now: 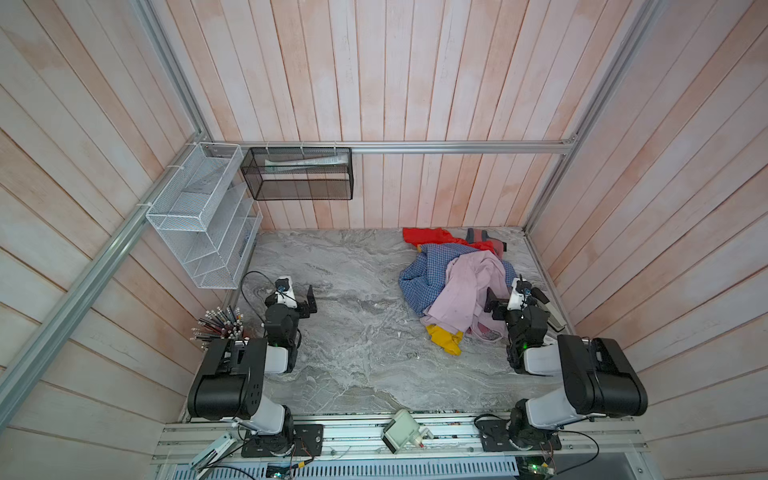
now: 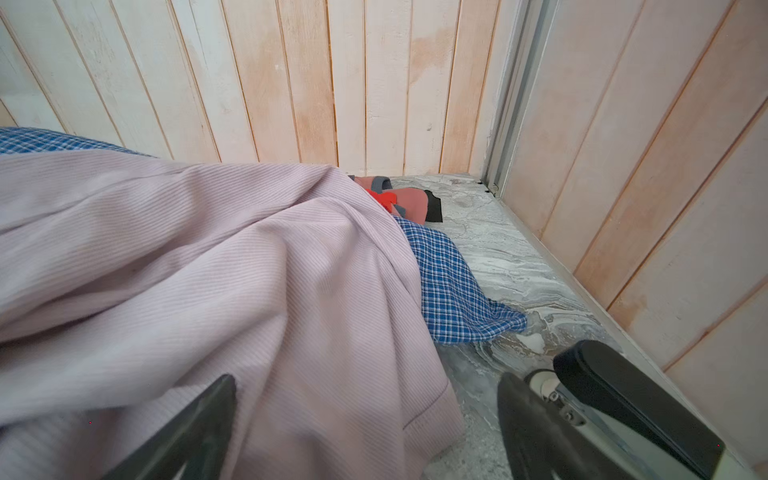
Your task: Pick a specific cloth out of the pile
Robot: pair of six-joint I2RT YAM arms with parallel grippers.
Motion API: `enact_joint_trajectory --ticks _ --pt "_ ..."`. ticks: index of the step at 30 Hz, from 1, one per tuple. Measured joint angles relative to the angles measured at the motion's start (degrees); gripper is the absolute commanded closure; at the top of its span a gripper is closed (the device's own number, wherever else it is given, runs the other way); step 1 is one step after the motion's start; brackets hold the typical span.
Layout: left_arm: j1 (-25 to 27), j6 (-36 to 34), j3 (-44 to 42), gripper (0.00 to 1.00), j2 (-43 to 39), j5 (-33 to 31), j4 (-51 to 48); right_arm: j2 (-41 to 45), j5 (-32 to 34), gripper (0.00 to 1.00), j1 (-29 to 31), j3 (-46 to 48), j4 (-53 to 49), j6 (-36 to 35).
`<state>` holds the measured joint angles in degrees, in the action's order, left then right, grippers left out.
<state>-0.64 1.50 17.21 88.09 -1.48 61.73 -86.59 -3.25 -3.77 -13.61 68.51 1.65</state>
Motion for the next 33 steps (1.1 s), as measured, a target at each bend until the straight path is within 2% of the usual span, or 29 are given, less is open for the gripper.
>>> enact_joint_trajectory --ticks 33 --pt "-0.02 -0.02 0.42 0.00 -0.50 0.42 -1.75 0.46 -0.02 0.02 0.00 -0.63 -1.53 0.13"
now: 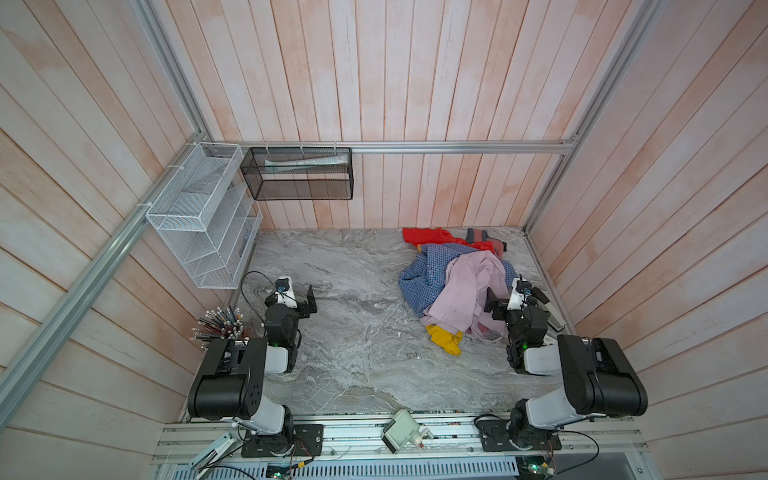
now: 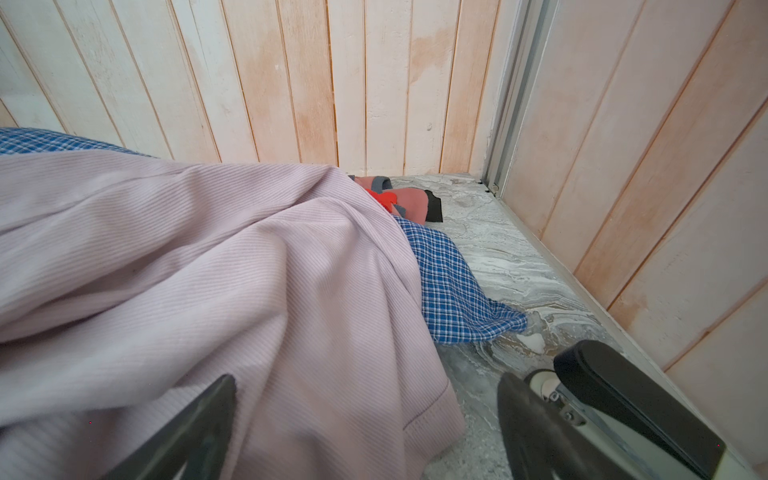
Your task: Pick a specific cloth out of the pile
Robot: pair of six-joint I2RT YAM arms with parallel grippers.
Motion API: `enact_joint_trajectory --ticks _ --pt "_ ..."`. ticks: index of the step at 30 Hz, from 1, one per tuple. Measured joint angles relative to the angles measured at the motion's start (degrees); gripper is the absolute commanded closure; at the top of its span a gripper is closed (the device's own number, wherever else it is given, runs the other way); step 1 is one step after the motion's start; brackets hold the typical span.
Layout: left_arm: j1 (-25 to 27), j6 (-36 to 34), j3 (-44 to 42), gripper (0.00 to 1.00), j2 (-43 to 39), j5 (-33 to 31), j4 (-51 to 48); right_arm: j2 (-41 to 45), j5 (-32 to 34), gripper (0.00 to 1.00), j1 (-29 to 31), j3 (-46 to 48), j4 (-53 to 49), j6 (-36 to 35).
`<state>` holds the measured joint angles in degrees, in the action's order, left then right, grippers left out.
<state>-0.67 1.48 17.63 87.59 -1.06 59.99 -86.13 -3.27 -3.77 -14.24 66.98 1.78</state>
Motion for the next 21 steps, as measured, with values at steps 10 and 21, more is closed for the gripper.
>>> enact_joint_trajectory --ticks 10,21 --pt "-0.02 10.34 23.71 0.00 -12.76 4.07 -36.79 17.68 -1.25 0.19 -0.63 -18.40 -32.48 10.84" --pt "8.33 17.27 20.31 0.00 -15.32 6.75 -46.12 26.05 -2.19 0.31 24.76 -27.43 -63.39 6.23"
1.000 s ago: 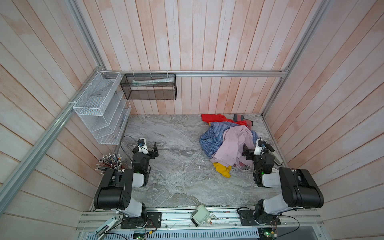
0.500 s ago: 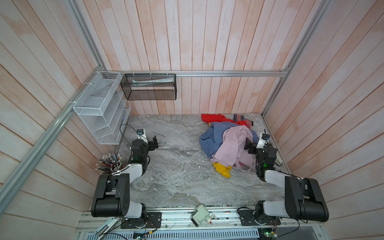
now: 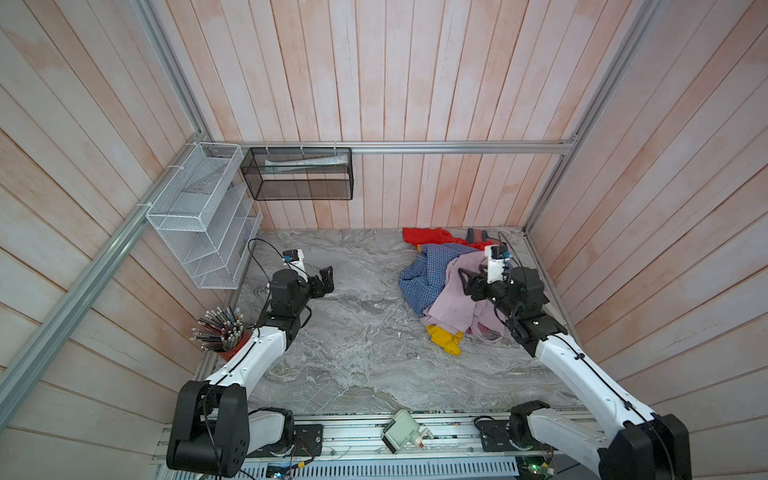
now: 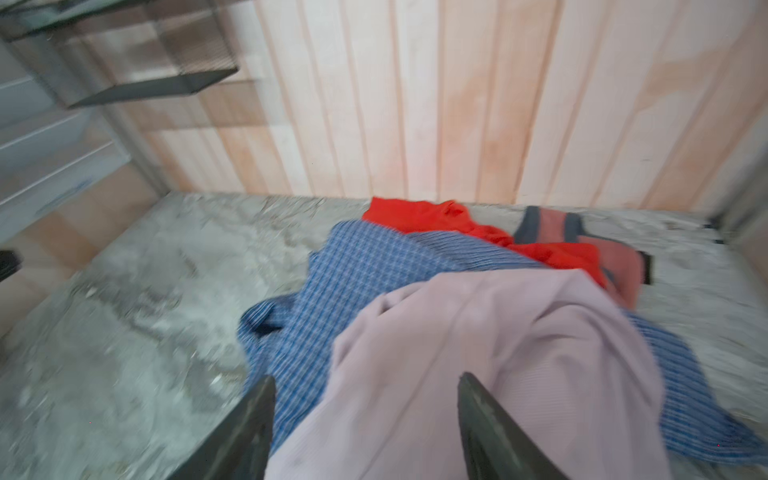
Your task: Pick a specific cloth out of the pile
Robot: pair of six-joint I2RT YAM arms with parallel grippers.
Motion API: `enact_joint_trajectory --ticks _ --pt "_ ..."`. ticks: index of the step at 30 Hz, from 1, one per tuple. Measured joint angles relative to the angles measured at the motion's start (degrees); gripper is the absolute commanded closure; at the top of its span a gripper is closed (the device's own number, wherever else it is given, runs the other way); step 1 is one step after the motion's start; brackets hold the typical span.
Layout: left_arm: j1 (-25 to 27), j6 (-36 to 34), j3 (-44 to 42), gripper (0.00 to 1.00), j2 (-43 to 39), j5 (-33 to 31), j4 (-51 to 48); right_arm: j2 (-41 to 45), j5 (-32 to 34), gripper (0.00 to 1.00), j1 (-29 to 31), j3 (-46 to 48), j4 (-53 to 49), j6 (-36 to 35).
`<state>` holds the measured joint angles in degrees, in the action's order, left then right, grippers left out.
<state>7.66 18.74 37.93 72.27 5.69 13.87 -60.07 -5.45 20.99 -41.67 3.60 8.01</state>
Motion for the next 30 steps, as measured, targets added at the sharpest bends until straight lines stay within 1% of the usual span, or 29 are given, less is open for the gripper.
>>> enact_joint_trajectory --ticks 3,6,8,11,14,17,19,24,25,27,28,30 --pt "0.17 1.03 -1.64 0.00 -0.57 -0.09 -1.25 1.07 7.58 0.28 11.65 -0.09 -7.67 0.11" --pt "0.17 1.29 -2.21 0.00 -1.18 -0.15 -1.92 0.68 19.26 0.27 22.88 -0.96 -15.47 3.34" --pt "0.17 1.27 -2.21 0.00 -1.36 -0.15 -1.97 -0.94 26.86 0.22 29.88 -2.32 -20.26 6.27" --pt "0.17 1.27 -2.21 0.00 -1.38 -0.15 -2.10 -5.75 34.21 0.20 36.48 -4.81 -26.10 11.32" --pt "0.17 1.27 -2.21 0.00 -1.38 -0.13 -2.14 -11.19 38.34 0.20 39.26 -6.40 -31.54 17.09" --pt "0.17 1.25 -2.21 0.00 -1.38 -0.15 -2.23 -14.99 40.30 0.22 41.81 -6.49 -35.82 22.23" --pt "0.17 1.22 -2.21 0.00 -1.46 -0.15 -2.49 -16.98 40.65 0.26 43.50 -6.54 -37.86 25.33" --pt "0.17 1.20 -2.23 0.00 -2.01 -0.17 -2.78 -22.49 41.18 0.27 45.94 -6.71 -42.05 33.51" --pt "0.17 1.20 -2.27 0.00 -2.05 -0.15 -2.78 -23.54 41.18 0.30 45.94 -6.71 -42.47 34.73" --pt "0.17 1.20 -2.40 0.00 -2.12 -0.15 -2.84 -25.38 41.18 0.41 45.59 -6.71 -43.10 36.46" --pt "0.17 1.20 -2.47 0.00 -2.12 -0.15 -2.91 -26.21 41.22 0.45 45.13 -6.71 -43.39 37.27" --pt "0.17 1.22 -2.49 0.00 -2.12 -0.13 -3.19 -27.52 41.20 0.45 43.47 -6.73 -43.52 38.38"
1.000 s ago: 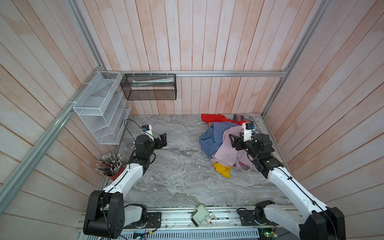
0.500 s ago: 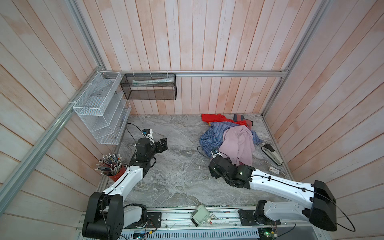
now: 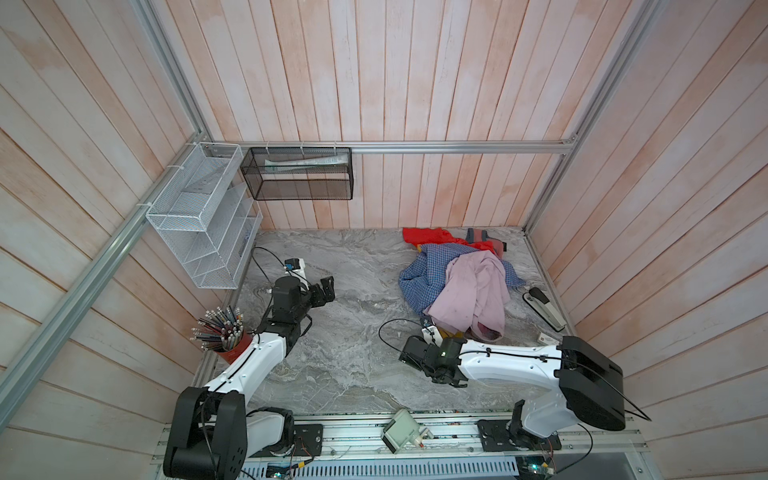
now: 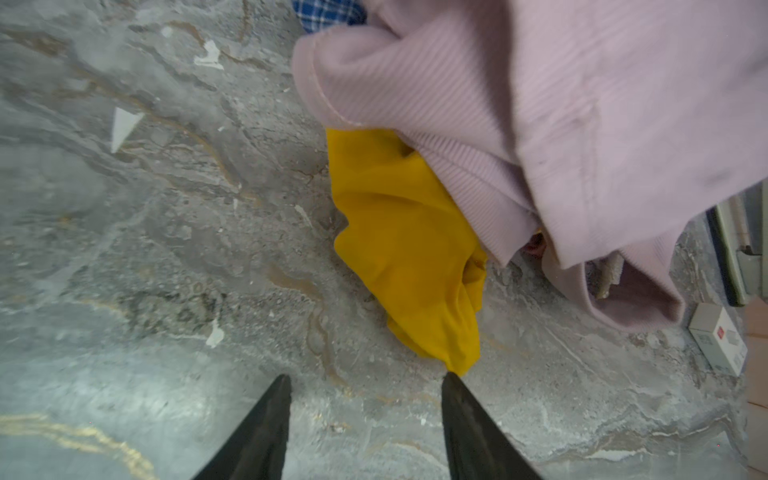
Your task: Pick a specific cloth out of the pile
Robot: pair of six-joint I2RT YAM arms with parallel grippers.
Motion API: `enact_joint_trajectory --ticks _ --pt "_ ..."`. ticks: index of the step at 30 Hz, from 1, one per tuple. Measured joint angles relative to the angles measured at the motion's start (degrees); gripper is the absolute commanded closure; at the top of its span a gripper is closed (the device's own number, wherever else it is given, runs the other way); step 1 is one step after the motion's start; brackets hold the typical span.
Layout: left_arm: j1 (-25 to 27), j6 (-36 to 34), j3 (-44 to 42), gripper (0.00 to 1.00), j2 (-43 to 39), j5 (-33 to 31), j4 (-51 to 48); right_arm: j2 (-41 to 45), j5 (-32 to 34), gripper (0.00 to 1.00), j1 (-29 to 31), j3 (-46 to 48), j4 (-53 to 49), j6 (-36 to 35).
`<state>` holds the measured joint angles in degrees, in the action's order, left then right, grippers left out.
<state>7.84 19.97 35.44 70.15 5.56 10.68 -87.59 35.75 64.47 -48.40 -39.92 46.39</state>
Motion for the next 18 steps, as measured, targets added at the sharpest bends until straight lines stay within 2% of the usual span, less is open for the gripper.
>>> enact_joint_trajectory --ticks 6,13,18 --pt "0.00 0.02 0.00 0.00 -0.02 0.04 -0.63 -3.10 0.24 0.41 -6.05 -0.28 1.77 -1.73" --pt "0.00 0.07 -0.13 0.00 -1.84 0.00 -1.22 -8.09 -0.31 0.43 -8.20 -2.45 6.05 -6.78" --pt "0.00 0.35 -1.07 0.00 -3.63 -0.07 -1.60 -10.54 0.79 0.41 -9.42 -3.63 7.06 -8.52"
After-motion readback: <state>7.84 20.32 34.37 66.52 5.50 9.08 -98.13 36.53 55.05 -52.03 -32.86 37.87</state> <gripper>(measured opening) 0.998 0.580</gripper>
